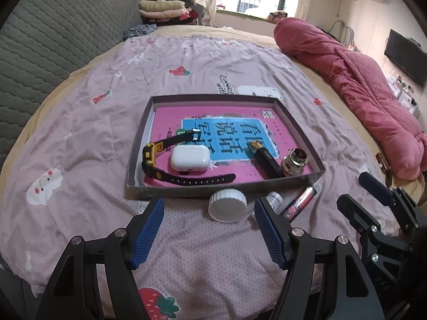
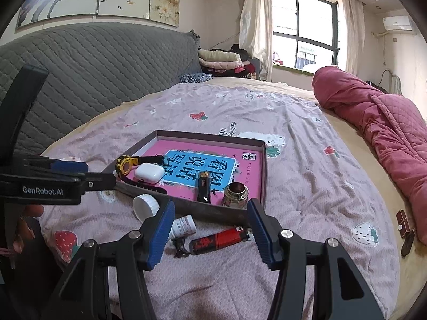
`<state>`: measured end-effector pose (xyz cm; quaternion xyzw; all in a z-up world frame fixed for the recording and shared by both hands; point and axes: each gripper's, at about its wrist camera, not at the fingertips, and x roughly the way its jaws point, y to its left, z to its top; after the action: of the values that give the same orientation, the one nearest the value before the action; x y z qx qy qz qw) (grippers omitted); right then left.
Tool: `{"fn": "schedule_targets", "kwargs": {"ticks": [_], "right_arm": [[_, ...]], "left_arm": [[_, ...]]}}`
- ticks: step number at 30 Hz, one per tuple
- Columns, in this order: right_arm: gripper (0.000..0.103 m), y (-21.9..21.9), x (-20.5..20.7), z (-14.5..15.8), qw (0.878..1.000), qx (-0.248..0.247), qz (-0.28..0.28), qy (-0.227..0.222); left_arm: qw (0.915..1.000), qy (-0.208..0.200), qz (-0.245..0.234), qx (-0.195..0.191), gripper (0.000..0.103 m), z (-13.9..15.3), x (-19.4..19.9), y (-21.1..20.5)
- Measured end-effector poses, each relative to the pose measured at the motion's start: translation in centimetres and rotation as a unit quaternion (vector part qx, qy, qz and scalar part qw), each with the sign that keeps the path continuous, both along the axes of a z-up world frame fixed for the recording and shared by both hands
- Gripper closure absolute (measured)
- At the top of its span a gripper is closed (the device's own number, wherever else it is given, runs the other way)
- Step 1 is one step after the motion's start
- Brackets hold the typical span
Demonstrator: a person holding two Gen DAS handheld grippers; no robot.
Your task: Organize rigid objects
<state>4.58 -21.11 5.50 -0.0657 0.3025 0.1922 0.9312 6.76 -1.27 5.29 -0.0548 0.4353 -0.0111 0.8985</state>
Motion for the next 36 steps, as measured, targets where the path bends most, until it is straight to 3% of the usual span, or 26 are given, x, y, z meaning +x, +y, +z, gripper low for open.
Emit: {"fn": "schedule_targets", "kwargs": {"ticks": [36], "right_arm": [[0.047,2.8,0.1,-5.6,0.991,-0.05,0.074,0.1]], "left_arm": [[0.9961,0.082,-0.024,-0.022,0.031,-5.8,0.2,-1.7]]}}
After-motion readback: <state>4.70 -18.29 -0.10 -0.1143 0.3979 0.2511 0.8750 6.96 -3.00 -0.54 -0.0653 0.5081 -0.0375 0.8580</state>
